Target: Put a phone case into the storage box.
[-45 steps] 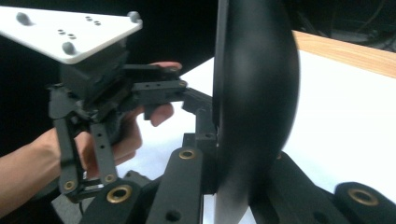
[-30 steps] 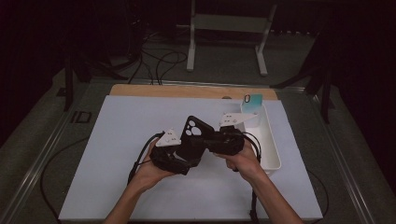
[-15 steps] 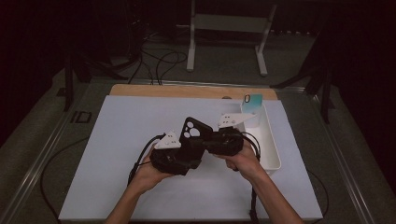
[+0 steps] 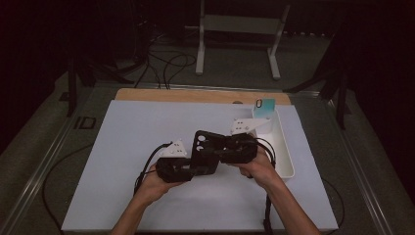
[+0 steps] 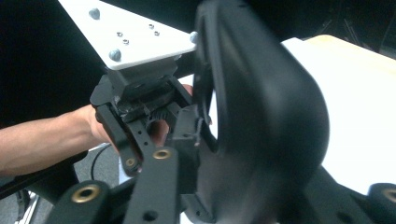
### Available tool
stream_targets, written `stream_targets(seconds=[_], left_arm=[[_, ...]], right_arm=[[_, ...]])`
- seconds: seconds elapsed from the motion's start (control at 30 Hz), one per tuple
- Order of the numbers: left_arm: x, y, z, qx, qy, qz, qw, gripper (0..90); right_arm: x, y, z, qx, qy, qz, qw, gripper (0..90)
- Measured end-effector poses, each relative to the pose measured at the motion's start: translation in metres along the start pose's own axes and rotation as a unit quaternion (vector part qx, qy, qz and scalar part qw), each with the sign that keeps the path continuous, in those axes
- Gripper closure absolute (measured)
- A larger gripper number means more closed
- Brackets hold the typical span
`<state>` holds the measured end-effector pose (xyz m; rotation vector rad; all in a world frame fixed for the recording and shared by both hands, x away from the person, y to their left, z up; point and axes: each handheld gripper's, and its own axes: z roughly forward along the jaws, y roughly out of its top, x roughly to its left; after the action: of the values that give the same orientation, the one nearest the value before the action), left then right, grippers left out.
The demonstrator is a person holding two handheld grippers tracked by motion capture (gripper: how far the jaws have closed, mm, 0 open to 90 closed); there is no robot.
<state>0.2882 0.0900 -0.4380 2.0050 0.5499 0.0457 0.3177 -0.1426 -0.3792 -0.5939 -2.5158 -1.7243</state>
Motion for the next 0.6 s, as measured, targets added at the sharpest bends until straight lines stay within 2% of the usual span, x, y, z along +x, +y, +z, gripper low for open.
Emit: stream_targets(seconds=[0.03,0.1,0.17,0.33,0.37,0.4,0.53,0.6], left_arm=[[-0.0001,-0.0004,0.0000,-0.001,0.004,0.001,1.0000,82.9],[0.0000,-0.0004,0.0005,-0.007,-0.007,-0.005,0.9999,84.0],[-0.0012,0.0004,0.0020,-0.009,-0.003,-0.007,0.9999,84.3],[-0.0003,0.0006,0.0027,-0.011,0.002,-0.011,0.9999,84.5],[-0.0008,0.0006,0.0022,-0.013,0.006,-0.010,0.9998,84.5],[-0.0011,0.0008,0.0017,-0.015,0.011,-0.009,0.9998,84.9],[0.0011,0.0006,-0.0028,-0.027,0.030,-0.015,0.9991,85.1],[0.0029,0.0000,-0.0051,-0.030,0.042,-0.021,0.9985,85.0]], right_arm=[[0.0003,0.0001,-0.0005,-0.002,-0.002,0.000,1.0000,57.2],[-0.0003,0.0003,-0.0013,-0.005,-0.010,0.005,0.9999,54.3],[-0.0014,-0.0002,-0.0006,-0.006,-0.015,0.004,0.9999,48.9],[-0.0025,-0.0024,0.0004,-0.007,-0.026,0.011,0.9996,43.1],[-0.0028,-0.0030,0.0007,-0.006,-0.028,0.013,0.9995,41.2],[-0.0033,-0.0034,0.0011,-0.007,-0.033,0.014,0.9993,33.9],[-0.0046,-0.0049,0.0011,-0.006,-0.049,0.020,0.9986,29.0],[-0.0040,-0.0054,0.0000,-0.004,-0.063,0.015,0.9979,27.9]])
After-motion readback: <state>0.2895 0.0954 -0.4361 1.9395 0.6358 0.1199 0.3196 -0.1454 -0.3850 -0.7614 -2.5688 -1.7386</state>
